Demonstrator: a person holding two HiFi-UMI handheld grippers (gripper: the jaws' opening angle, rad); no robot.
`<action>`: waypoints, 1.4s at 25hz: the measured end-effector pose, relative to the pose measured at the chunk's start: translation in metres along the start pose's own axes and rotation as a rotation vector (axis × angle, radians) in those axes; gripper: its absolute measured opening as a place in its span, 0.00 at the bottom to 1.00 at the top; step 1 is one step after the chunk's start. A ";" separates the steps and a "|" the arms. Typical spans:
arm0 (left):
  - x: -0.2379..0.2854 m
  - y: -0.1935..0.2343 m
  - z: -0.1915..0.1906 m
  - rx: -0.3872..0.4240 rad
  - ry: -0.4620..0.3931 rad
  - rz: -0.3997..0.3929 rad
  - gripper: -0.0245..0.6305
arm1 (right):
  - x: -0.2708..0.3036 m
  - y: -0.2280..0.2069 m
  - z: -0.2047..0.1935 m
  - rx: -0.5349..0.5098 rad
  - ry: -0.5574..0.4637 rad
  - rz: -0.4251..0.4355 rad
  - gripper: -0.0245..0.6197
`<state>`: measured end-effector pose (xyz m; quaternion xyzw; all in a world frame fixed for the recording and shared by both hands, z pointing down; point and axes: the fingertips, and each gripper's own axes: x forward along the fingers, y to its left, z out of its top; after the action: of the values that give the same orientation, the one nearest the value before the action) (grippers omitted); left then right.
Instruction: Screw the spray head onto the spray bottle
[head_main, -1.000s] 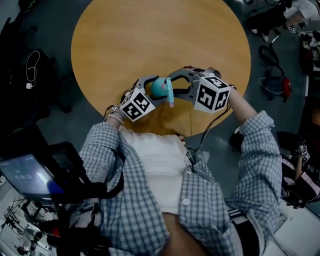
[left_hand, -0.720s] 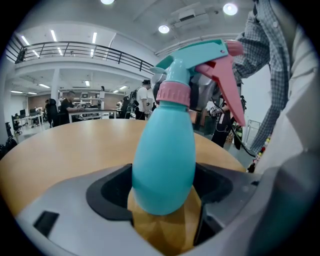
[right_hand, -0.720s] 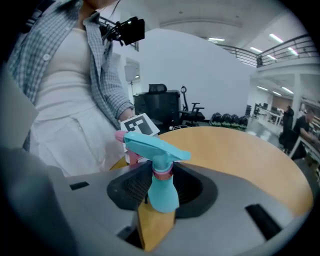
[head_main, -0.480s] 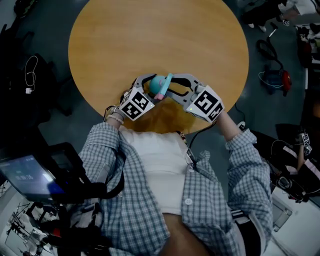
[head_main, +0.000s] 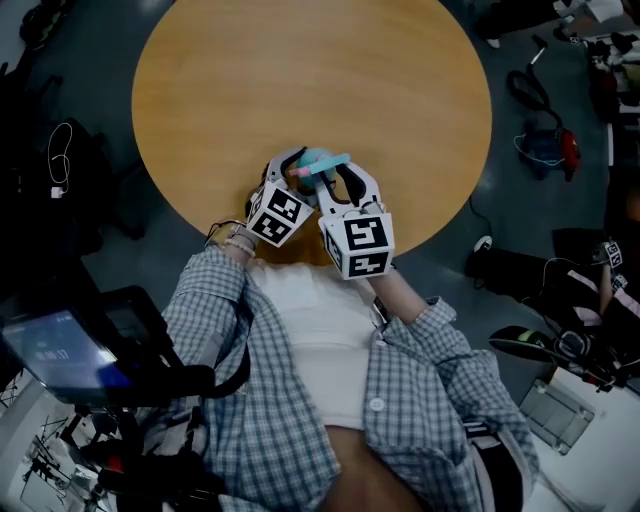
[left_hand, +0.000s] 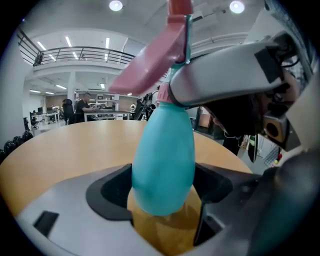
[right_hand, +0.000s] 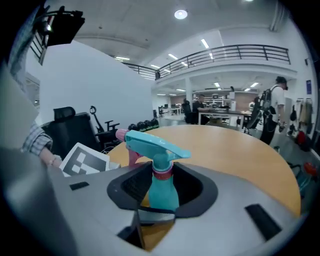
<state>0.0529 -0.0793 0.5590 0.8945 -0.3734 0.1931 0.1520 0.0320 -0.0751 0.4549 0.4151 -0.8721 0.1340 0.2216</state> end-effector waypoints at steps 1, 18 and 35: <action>0.000 0.000 0.000 -0.006 -0.002 0.013 0.61 | 0.000 -0.001 0.000 0.014 0.002 -0.042 0.23; 0.003 -0.005 0.000 0.026 0.008 -0.048 0.61 | -0.016 -0.009 -0.009 -0.360 0.055 0.267 0.43; -0.002 -0.012 -0.006 0.087 0.037 -0.170 0.61 | -0.011 0.023 -0.014 -1.104 0.248 0.874 0.24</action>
<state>0.0588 -0.0674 0.5615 0.9250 -0.2846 0.2122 0.1357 0.0235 -0.0476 0.4605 -0.1634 -0.8675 -0.2043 0.4231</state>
